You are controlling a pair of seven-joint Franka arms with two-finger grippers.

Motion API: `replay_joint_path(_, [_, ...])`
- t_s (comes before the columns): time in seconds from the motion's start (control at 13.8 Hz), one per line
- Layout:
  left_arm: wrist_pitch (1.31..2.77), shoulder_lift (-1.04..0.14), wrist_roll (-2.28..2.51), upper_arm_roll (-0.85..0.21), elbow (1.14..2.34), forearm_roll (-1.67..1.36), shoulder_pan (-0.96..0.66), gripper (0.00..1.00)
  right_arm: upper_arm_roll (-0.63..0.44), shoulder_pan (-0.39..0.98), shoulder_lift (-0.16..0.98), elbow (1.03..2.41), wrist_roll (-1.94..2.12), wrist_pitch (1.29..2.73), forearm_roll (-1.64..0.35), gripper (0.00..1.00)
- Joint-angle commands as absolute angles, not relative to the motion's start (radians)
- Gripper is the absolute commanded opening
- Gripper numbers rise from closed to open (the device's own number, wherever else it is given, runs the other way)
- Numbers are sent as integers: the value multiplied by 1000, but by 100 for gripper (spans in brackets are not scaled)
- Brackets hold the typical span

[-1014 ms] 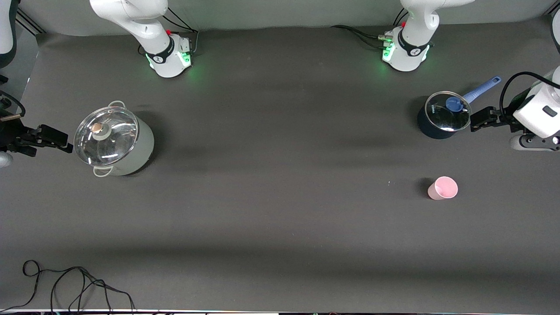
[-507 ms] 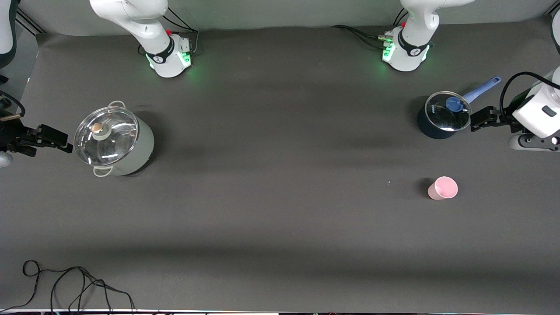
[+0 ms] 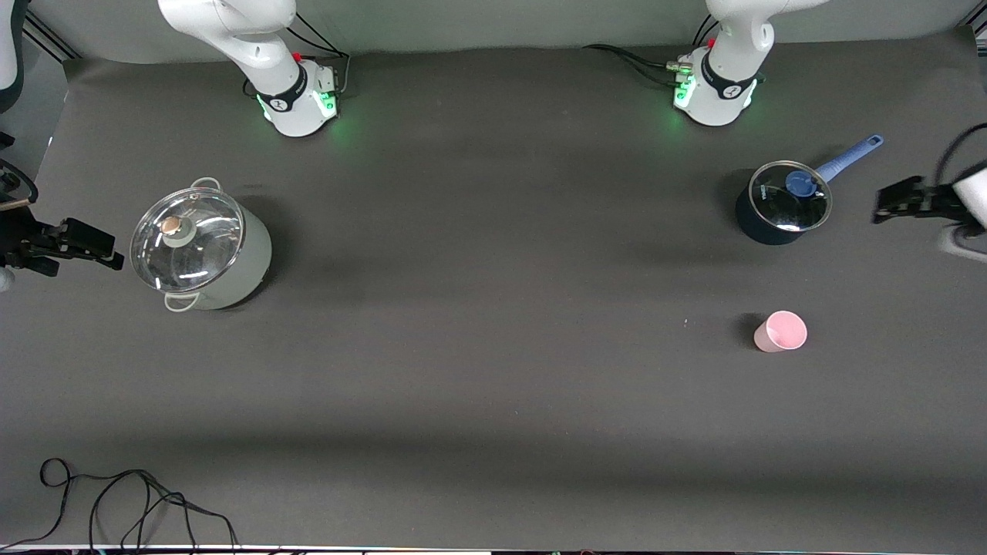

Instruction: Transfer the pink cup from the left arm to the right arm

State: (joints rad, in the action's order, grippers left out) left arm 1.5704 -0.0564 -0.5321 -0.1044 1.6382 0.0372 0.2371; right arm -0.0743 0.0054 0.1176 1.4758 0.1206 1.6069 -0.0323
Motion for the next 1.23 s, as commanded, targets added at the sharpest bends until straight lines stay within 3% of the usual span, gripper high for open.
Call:
replay_joint_path(0.0, [1607,-92,-836,-110,1601,25,297,99,-78,6,127,1451,138,1589,-29,99])
replay_joint_path(0.58, [1724,-280,-1591,-110,1605,-346,540,96,-103,5,124,1451,143,1589,-37,99])
replay_joint_path(1.16, [1703,-642,-2279,-114,1605,-682,672,92,-103,9,126,1445,42,1588,-52,99])
